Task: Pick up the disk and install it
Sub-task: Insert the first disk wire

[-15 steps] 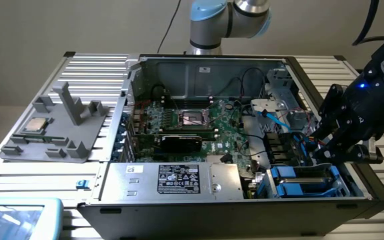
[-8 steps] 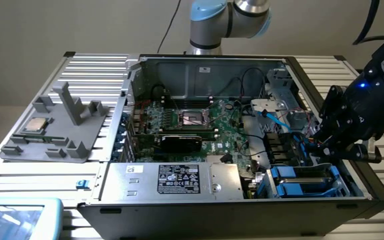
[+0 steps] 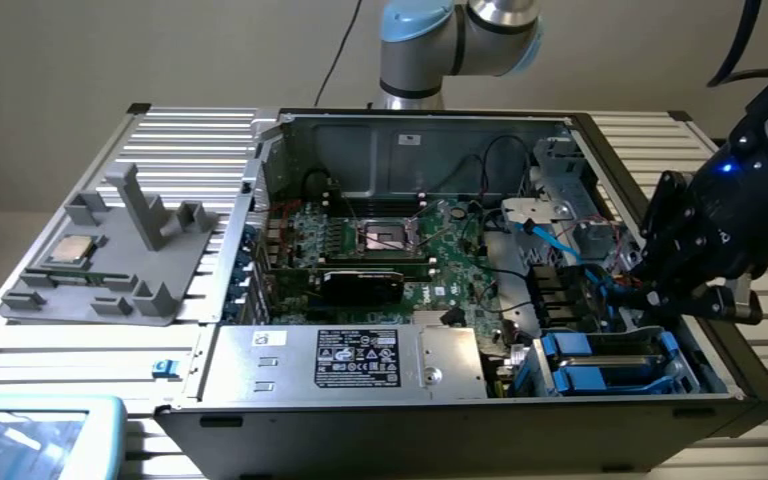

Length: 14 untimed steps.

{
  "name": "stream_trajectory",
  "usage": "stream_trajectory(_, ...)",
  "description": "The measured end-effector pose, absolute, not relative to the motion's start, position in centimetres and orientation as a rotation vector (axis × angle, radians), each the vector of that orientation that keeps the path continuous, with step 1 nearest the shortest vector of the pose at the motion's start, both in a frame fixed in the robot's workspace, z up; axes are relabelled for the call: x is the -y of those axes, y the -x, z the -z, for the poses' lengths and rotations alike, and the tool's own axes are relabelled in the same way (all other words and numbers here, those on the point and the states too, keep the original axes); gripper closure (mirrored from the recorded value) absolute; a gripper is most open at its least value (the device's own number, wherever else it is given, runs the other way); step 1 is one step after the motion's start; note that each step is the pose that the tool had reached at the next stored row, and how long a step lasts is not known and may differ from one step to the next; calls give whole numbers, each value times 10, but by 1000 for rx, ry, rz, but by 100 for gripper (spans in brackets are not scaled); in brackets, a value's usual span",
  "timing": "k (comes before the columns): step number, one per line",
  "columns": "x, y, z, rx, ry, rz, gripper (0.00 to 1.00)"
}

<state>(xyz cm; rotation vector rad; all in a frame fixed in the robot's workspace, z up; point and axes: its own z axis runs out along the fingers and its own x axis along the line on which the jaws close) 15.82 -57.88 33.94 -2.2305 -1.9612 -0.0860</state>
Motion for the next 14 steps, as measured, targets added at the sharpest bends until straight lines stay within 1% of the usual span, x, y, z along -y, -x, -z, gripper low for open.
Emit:
stream_trajectory(1,579,-158,-340,1961,2231,86,77)
stream_trajectory(2,579,-158,-340,1961,2232,86,77)
stream_trajectory(3,579,-158,-340,1960,2233,85,81)
stream_trajectory(14,580,-158,-341,1957,2236,85,82)
